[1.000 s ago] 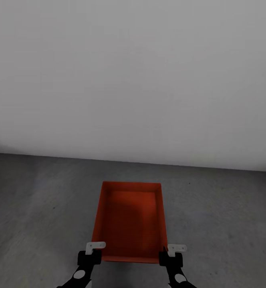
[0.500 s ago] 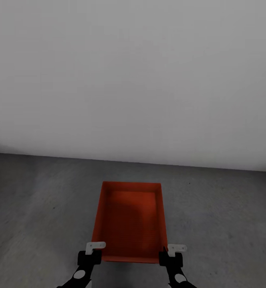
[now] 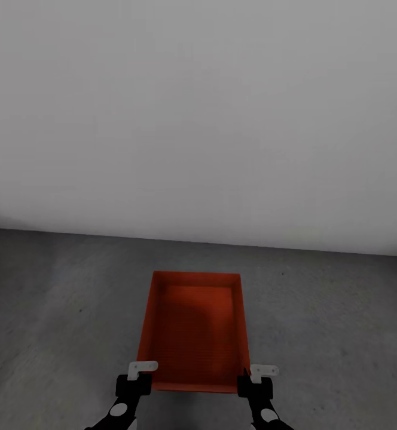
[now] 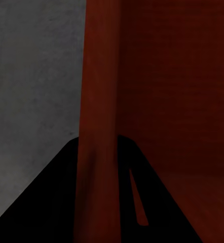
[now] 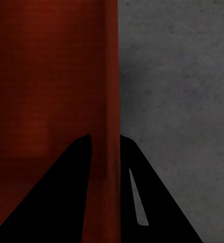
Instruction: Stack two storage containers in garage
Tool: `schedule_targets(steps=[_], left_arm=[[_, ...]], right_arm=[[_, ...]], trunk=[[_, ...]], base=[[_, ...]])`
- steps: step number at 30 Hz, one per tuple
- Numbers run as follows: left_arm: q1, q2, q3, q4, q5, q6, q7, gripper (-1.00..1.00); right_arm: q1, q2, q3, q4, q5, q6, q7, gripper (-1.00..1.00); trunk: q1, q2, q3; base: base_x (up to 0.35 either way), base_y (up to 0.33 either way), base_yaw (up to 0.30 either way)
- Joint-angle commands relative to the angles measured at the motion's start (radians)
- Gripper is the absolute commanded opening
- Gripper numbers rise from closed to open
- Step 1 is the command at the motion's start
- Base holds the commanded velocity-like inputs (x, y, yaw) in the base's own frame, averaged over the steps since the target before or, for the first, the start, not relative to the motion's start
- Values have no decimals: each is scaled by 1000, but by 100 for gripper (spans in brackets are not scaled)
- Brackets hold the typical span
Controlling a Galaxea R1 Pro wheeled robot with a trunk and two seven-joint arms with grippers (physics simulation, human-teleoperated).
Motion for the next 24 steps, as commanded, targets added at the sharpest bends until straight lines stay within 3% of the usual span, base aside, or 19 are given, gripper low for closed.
schedule_targets(steps=[1,24], left_arm=[[0,1,-1,3,4,-1,11,-100],[0,2,0,3,3,-4,11,-100]], right_arm=[[-1,0,-17,-64,18,-15,13,-100],[-1,0,-17,-64,18,-15,13,-100]], trunk=[[0,-1,-1],[88,-162,-73]], base=[[0,0,0],[0,0,0]])
